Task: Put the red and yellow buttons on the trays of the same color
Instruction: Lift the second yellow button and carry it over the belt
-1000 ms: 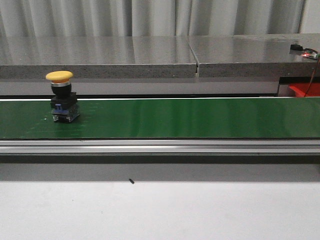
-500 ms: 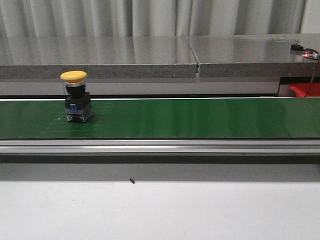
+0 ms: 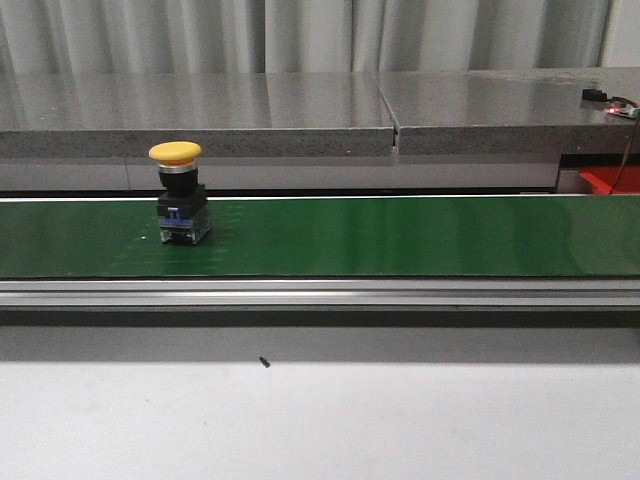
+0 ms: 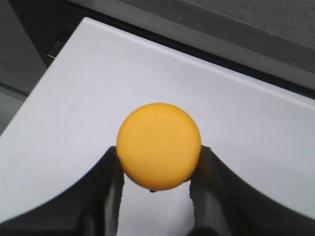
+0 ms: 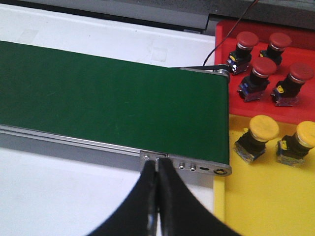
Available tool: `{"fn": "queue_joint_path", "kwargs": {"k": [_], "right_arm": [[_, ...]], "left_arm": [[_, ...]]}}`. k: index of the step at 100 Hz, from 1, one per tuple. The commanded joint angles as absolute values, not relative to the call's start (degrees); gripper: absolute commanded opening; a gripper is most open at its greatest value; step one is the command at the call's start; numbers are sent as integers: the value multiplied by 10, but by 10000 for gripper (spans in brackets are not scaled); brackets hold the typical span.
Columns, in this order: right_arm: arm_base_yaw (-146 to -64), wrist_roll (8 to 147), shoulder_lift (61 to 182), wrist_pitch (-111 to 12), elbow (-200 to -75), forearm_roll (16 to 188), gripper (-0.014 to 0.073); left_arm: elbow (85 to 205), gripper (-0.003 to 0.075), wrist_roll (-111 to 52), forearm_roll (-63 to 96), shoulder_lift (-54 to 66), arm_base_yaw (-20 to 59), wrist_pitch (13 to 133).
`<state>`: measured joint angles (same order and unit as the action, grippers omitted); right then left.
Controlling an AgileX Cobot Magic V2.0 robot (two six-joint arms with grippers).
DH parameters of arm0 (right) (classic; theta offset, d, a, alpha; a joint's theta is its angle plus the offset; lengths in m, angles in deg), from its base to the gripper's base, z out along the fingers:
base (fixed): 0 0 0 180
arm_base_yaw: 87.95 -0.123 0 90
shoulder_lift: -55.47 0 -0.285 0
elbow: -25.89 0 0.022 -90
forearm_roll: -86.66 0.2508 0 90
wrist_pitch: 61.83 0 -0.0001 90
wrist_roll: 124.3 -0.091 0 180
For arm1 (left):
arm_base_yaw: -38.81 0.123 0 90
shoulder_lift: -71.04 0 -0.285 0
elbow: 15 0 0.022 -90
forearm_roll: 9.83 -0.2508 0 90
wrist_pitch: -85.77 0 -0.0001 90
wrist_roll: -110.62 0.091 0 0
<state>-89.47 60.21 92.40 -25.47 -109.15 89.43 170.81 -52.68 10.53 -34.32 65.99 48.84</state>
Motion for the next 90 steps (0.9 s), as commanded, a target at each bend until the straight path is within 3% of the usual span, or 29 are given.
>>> {"fn": "queue_joint_path", "kwargs": {"k": [1, 45, 90], "right_arm": [[-890, 604, 925, -291, -1106, 890, -68], [-890, 604, 925, -291, -1106, 890, -68], [-890, 604, 925, -291, -1106, 890, -68]], "left_arm": [[1688, 41, -531, 119, -273, 641, 508], [1536, 41, -531, 105, -196, 548, 526], [1512, 41, -531, 85, -201, 545, 530]]}}
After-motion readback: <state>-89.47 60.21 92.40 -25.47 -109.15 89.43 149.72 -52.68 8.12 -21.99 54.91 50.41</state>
